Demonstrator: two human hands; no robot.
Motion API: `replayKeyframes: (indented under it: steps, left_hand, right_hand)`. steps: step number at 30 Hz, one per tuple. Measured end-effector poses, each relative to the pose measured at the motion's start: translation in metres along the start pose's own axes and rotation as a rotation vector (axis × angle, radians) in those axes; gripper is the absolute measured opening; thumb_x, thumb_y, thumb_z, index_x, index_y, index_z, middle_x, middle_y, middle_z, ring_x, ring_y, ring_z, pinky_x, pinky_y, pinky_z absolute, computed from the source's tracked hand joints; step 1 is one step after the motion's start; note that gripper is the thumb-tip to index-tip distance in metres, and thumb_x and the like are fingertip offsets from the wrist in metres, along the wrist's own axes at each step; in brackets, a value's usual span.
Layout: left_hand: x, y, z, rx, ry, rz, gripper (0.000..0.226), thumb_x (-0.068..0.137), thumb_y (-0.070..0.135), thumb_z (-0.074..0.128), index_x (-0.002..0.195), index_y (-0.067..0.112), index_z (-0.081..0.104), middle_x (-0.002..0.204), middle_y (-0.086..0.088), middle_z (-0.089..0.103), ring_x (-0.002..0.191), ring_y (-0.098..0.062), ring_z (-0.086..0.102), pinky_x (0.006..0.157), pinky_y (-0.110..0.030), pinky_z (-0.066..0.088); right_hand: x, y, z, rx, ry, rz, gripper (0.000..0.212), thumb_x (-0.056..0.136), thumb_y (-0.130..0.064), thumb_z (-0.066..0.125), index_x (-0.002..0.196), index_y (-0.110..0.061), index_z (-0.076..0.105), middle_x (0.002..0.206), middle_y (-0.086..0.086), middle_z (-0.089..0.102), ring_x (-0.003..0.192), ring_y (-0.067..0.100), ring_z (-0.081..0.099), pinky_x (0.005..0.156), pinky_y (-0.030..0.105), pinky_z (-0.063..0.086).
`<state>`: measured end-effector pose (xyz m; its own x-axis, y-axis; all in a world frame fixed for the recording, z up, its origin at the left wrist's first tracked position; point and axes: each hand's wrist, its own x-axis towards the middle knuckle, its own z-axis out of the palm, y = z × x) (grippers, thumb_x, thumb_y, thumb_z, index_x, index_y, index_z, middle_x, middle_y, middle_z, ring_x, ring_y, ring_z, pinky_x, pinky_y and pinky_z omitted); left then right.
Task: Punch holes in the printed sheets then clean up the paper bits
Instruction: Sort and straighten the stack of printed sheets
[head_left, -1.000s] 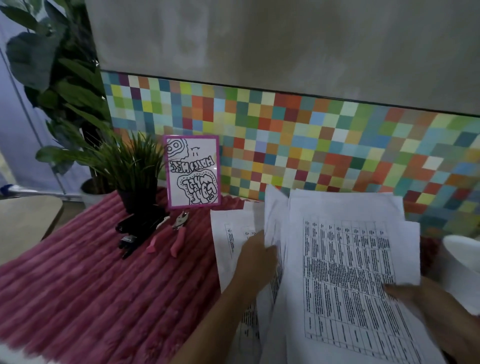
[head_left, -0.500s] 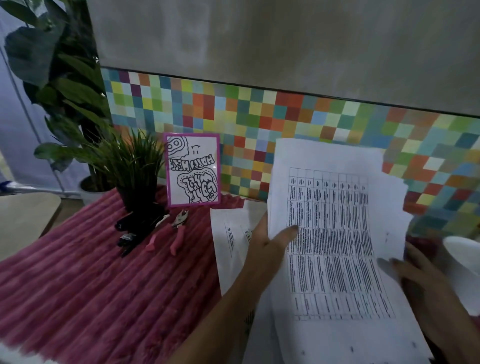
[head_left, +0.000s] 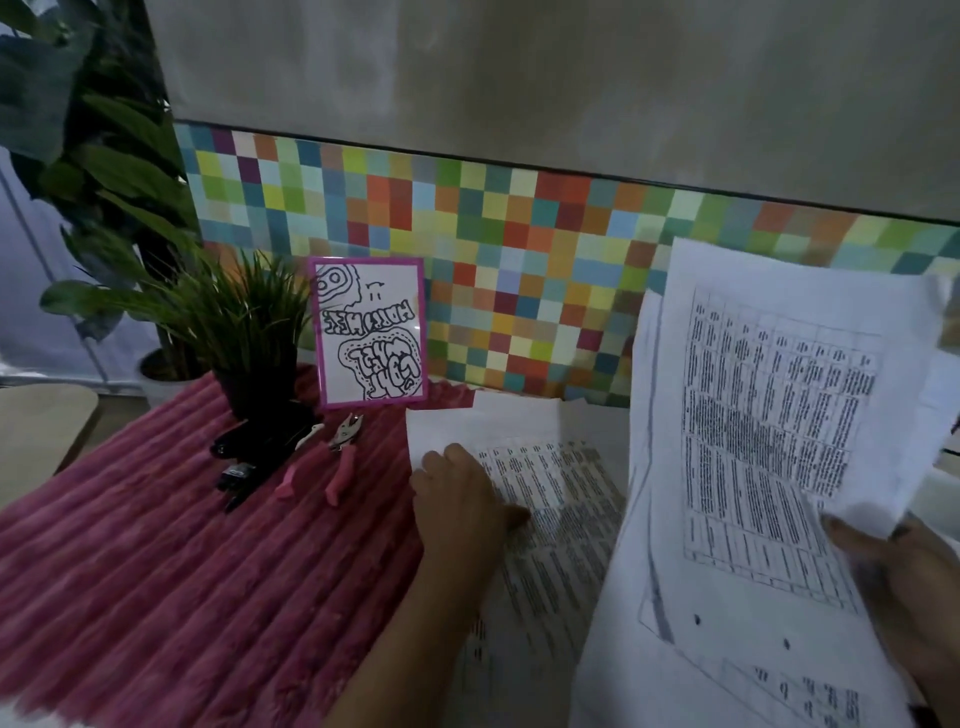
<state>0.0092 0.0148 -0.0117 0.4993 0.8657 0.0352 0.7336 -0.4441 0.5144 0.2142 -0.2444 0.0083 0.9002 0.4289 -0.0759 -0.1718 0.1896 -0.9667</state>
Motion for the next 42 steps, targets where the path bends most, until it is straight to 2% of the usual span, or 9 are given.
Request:
replayKeyframes:
  steps: [6, 10, 14, 21, 24, 27, 33, 38, 42]
  left_hand:
    - [0.003, -0.003, -0.013, -0.246, -0.068, -0.004, 0.083, 0.067, 0.02, 0.089, 0.127, 0.002, 0.034, 0.13, -0.018, 0.044, 0.118, -0.035, 0.05, 0.095, -0.038, 0.046]
    - [0.001, 0.0, -0.012, -0.336, 0.046, 0.199, 0.068, 0.084, -0.002, 0.065, 0.143, 0.007, 0.031, 0.122, -0.017, 0.06, 0.105, -0.035, 0.062, 0.086, -0.039, 0.052]
    - [-0.007, 0.015, -0.017, -0.617, 0.034, 0.338, 0.043, 0.1, 0.012, 0.048, 0.141, 0.023, 0.041, 0.114, 0.004, 0.061, 0.095, -0.012, 0.061, 0.08, -0.012, 0.048]
    - [-0.026, 0.047, -0.011, -1.031, -0.432, 0.308, 0.033, 0.104, 0.044, 0.028, 0.108, 0.034, 0.059, 0.112, 0.011, 0.064, 0.1, 0.008, 0.06, 0.098, -0.019, 0.046]
    - [-0.028, 0.048, -0.016, -1.173, -0.495, 0.293, 0.064, 0.088, 0.06, 0.044, 0.142, 0.027, 0.043, 0.141, 0.012, 0.049, 0.131, -0.004, 0.046, 0.115, -0.03, 0.032]
    - [-0.026, 0.041, -0.006, -0.989, -0.422, 0.432, 0.044, 0.086, 0.02, 0.07, 0.126, 0.024, 0.051, 0.118, 0.005, 0.065, 0.104, -0.003, 0.063, 0.084, -0.017, 0.052]
    - [-0.015, 0.047, 0.0, -1.369, -0.459, 0.264, 0.039, 0.055, 0.0, 0.063, 0.092, 0.01, 0.063, 0.083, 0.0, 0.068, 0.084, -0.015, 0.066, 0.067, -0.021, 0.055]
    - [-0.022, 0.04, 0.002, -0.849, -0.078, 0.294, 0.016, 0.087, 0.022, 0.064, 0.101, 0.015, 0.06, 0.092, -0.005, 0.067, 0.081, -0.01, 0.062, 0.071, -0.024, 0.054]
    - [-0.009, 0.015, 0.001, -0.052, 0.164, 0.116, 0.051, 0.09, 0.056, 0.054, 0.119, 0.014, 0.054, 0.117, -0.004, 0.055, 0.111, -0.024, 0.05, 0.093, -0.038, 0.044]
  right_hand:
    - [-0.002, 0.008, 0.016, -0.003, -0.111, 0.016, 0.041, 0.082, 0.006, 0.05, 0.121, -0.004, 0.061, 0.109, 0.012, 0.072, 0.088, 0.021, 0.073, 0.07, 0.033, 0.061]
    - [-0.004, 0.013, 0.025, -0.007, -0.203, 0.116, 0.035, 0.083, 0.01, 0.046, 0.108, -0.004, 0.065, 0.095, 0.011, 0.075, 0.077, 0.023, 0.074, 0.059, 0.03, 0.059]
    - [-0.001, 0.021, 0.029, -0.043, -0.173, 0.09, 0.039, 0.082, 0.014, 0.047, 0.112, -0.005, 0.064, 0.101, 0.008, 0.075, 0.085, 0.02, 0.073, 0.059, 0.025, 0.058]
    - [0.003, 0.032, 0.039, 0.068, -0.093, 0.047, 0.043, 0.086, 0.017, 0.046, 0.114, -0.009, 0.063, 0.113, 0.001, 0.071, 0.092, 0.01, 0.071, 0.066, 0.018, 0.057]
    - [0.002, 0.03, 0.039, 0.115, -0.092, 0.034, 0.04, 0.083, 0.013, 0.051, 0.111, -0.013, 0.066, 0.115, 0.0, 0.071, 0.09, 0.009, 0.071, 0.063, 0.019, 0.056]
    - [-0.007, 0.02, 0.045, 0.083, -0.154, -0.018, 0.034, 0.054, -0.015, 0.085, 0.085, -0.015, 0.071, 0.084, -0.003, 0.075, 0.066, 0.005, 0.07, 0.053, 0.014, 0.053]
    - [-0.014, 0.007, 0.036, 0.043, -0.203, 0.068, 0.04, 0.086, -0.004, 0.047, 0.122, -0.006, 0.063, 0.111, 0.017, 0.071, 0.096, 0.036, 0.07, 0.075, 0.055, 0.057]
    - [-0.012, 0.008, 0.038, -0.195, -0.061, -0.088, 0.036, 0.085, 0.012, 0.058, 0.105, -0.016, 0.065, 0.094, -0.014, 0.073, 0.074, 0.003, 0.071, 0.07, 0.023, 0.058]
    - [-0.009, 0.001, 0.03, -0.317, 0.077, -0.158, 0.048, 0.082, 0.016, 0.061, 0.116, -0.017, 0.059, 0.095, -0.015, 0.07, 0.079, -0.004, 0.066, 0.082, 0.023, 0.054]
